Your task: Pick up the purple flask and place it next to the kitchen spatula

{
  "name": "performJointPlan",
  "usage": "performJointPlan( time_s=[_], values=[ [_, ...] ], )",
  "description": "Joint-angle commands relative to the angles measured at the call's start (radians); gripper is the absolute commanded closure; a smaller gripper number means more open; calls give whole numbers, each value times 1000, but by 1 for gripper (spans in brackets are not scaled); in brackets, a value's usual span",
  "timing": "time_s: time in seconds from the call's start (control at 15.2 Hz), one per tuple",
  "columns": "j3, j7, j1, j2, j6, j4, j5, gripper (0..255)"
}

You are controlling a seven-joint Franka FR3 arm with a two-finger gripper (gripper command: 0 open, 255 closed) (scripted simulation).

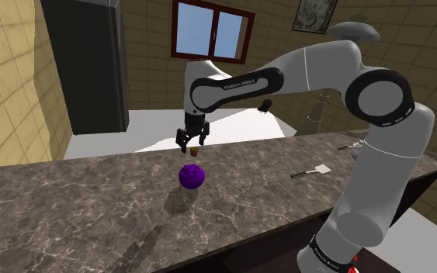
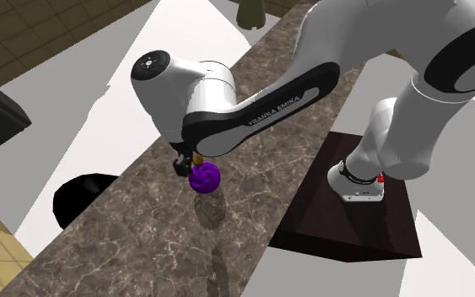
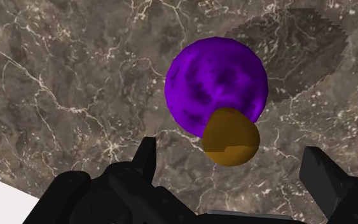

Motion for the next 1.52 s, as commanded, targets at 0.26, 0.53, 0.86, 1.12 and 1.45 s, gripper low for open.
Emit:
performJointPlan(
  time_s=[0.26, 0.53, 0.86, 1.12, 1.45],
  values=[
    [0, 2, 1, 5, 17, -12, -2, 0],
    [0, 2, 1, 5, 17, -12, -2, 255],
    [0, 2, 1, 5, 17, -12, -2, 255],
    [0, 2, 1, 5, 17, -12, -2, 255],
    [1, -3, 0, -15, -46, 32, 5, 255]
  ],
)
